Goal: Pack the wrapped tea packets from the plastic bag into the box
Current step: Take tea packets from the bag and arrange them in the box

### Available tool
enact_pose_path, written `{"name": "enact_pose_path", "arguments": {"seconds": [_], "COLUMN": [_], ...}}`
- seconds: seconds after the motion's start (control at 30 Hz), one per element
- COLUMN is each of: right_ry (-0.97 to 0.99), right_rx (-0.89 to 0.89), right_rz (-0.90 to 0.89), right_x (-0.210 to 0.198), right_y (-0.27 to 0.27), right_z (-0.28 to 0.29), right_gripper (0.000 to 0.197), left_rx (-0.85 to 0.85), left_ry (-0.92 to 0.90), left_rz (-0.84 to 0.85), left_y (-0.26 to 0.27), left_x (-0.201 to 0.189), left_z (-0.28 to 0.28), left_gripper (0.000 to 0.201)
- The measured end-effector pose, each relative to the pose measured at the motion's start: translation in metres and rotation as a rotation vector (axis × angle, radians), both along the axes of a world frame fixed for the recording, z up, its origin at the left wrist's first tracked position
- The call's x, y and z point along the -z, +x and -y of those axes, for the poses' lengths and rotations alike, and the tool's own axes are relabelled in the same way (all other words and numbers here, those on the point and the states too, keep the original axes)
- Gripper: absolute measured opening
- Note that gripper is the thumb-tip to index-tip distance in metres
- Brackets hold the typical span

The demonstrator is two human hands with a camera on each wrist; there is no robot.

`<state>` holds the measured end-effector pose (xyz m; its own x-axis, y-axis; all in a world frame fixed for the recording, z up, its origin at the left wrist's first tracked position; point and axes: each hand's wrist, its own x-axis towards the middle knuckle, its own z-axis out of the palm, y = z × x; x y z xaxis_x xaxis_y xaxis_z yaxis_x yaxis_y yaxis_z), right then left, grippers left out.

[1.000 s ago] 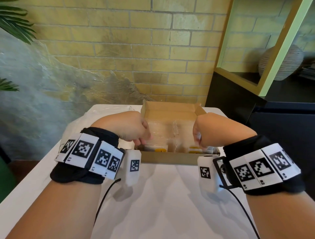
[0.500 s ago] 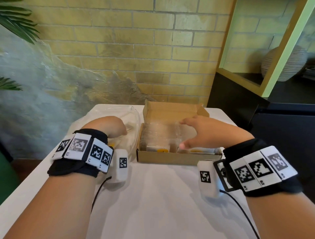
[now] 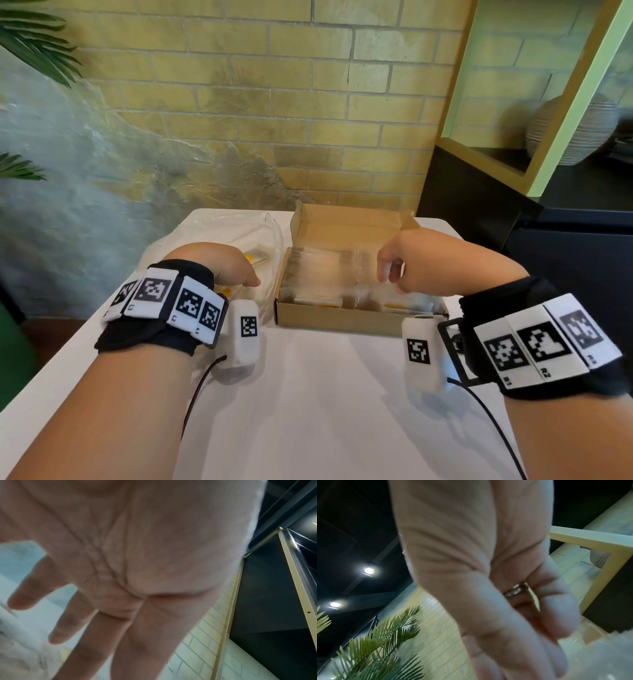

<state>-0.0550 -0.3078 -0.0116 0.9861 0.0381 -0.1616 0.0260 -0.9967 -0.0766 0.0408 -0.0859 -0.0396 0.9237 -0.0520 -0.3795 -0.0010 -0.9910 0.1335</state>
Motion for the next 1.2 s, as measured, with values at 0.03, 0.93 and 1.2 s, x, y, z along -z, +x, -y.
{"name": "enact_pose_path", "arguments": {"seconds": [0.03, 0.93, 1.2], "right_ry": [0.033, 0.155, 0.171], "right_rx": [-0.003, 0.030, 0.011], "right_rz": [0.048, 0.109, 0.168], "right_x": [0.000, 0.004, 0.000], "right_y": [-0.001, 0.003, -0.001], "right_z": [0.001, 0.001, -0.002], "right_gripper": [0.024, 0.037, 0.030], "left_rx": [-0.003, -0.055, 0.043], "left_ry": [0.001, -0.026, 0.025], "left_rz": [-0.004, -0.080, 0.284], "left_y": [0.001, 0.016, 0.014], "left_x": [0.001, 0.011, 0.001], "left_z": [-0.001, -0.008, -0.012], "left_gripper": [0.049, 0.052, 0.021]}}
